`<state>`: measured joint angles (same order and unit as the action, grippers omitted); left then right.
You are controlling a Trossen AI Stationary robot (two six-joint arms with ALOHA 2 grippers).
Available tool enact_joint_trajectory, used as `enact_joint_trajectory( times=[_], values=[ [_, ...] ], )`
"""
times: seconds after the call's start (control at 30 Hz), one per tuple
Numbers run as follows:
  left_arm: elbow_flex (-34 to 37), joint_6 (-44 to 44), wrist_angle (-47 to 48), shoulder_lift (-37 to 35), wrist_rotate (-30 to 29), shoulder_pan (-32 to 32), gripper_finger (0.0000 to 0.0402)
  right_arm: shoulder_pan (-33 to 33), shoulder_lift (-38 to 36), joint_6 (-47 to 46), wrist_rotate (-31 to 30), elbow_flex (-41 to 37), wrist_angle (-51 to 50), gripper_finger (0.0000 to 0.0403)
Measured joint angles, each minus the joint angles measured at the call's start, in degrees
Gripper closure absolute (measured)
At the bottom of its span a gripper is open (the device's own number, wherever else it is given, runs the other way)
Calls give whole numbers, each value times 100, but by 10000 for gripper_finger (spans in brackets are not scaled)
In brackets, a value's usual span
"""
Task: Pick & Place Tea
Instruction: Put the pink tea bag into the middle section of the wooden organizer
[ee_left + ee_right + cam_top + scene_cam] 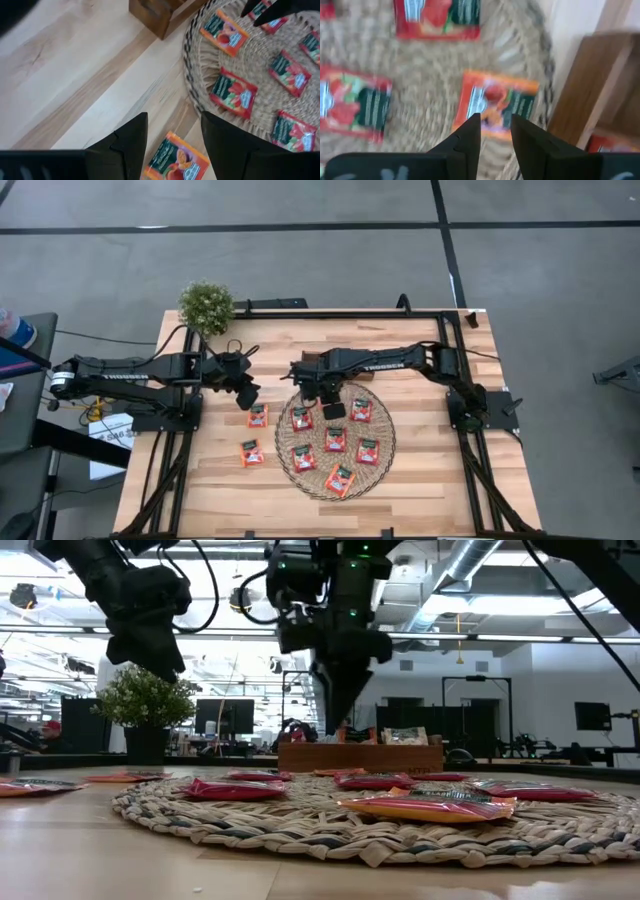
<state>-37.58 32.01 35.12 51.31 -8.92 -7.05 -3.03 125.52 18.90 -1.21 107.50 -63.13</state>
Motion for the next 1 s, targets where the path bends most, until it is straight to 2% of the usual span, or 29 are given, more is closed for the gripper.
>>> enact_joint_trajectory(
  times=[0.13, 0.27, 0.47, 0.8, 1.0],
  values=[
    [0, 2, 64, 0, -43, 0, 225, -82, 61, 61, 38, 4, 1, 286],
    [0, 2, 78, 0, -84, 0, 225, -170, 57, 57, 258, 6, 70, 250],
    [0, 2, 78, 0, -143, 0, 225, -307, 79, 19, 256, 7, 123, 204],
    [0, 28, 78, 0, -143, 0, 225, -339, 600, 59, 262, 6, 46, 212],
    [0, 53, 78, 0, -142, 0, 225, -419, 616, 59, 256, 6, 74, 219]
  ],
)
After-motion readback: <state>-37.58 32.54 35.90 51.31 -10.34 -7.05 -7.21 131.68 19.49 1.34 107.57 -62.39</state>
